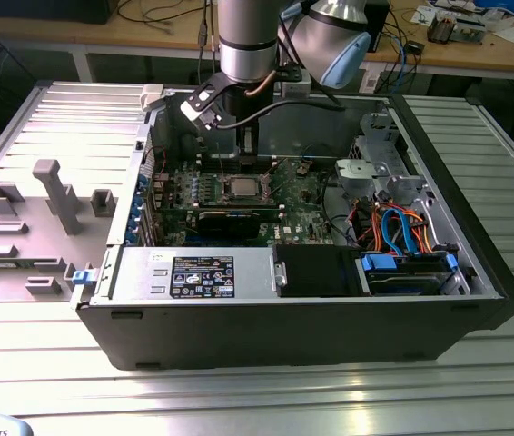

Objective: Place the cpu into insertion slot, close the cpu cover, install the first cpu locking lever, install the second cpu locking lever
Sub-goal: 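Close the cpu cover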

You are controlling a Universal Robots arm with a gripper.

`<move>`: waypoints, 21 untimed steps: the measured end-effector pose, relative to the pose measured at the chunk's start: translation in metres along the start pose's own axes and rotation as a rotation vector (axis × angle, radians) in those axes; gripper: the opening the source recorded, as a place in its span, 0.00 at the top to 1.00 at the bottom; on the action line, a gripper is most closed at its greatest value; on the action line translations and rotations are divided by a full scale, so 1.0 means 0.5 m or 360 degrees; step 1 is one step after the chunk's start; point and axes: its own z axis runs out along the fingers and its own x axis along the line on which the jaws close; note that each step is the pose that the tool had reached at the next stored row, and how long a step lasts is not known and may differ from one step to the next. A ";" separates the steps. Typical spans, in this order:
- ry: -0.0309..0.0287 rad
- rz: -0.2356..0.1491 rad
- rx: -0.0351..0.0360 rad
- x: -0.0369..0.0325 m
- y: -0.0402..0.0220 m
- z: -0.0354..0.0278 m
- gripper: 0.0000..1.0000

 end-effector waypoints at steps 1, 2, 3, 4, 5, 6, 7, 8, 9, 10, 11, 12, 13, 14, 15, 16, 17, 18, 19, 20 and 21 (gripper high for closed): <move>0.00000 0.0000 0.0000 0.000 0.000 0.000 0.89; 0.00001 0.0000 0.0000 0.000 0.000 -0.001 0.89; 0.00002 0.0000 0.0000 0.000 0.000 -0.001 0.89; -0.00001 0.0000 0.0000 0.000 0.000 -0.002 0.89; -0.00002 0.0000 0.0000 0.000 0.000 -0.003 0.89; 0.00000 0.0000 0.0000 0.000 0.000 -0.003 0.89; 0.00000 0.0000 0.0000 0.000 0.000 -0.004 0.89; -0.00002 0.0000 0.0000 0.000 0.000 -0.005 0.89; -0.00002 0.0000 0.0000 0.000 0.000 -0.006 0.89; -0.00001 0.0000 0.0000 0.000 0.000 -0.007 0.89; -0.00001 0.0000 0.0000 0.000 0.000 -0.008 0.89; -0.00001 0.0000 0.0000 0.000 0.000 -0.008 0.89; 0.00000 0.0000 0.0000 0.000 0.000 -0.009 0.89; -0.00001 0.0000 0.0000 0.000 0.000 -0.011 0.89; -0.00001 0.0000 0.0000 0.000 0.000 -0.012 0.89; -0.00001 0.0000 0.0000 0.000 0.001 -0.013 0.89; 0.00000 0.0000 0.0000 0.000 0.001 -0.014 0.89; 0.00002 0.0000 0.0000 0.000 0.001 -0.014 0.89; 0.00000 0.0000 0.0000 0.000 0.001 -0.015 0.89; 0.00000 0.0000 0.0000 0.000 0.001 -0.016 0.89; 0.00002 0.0000 0.0000 0.000 0.001 -0.016 0.89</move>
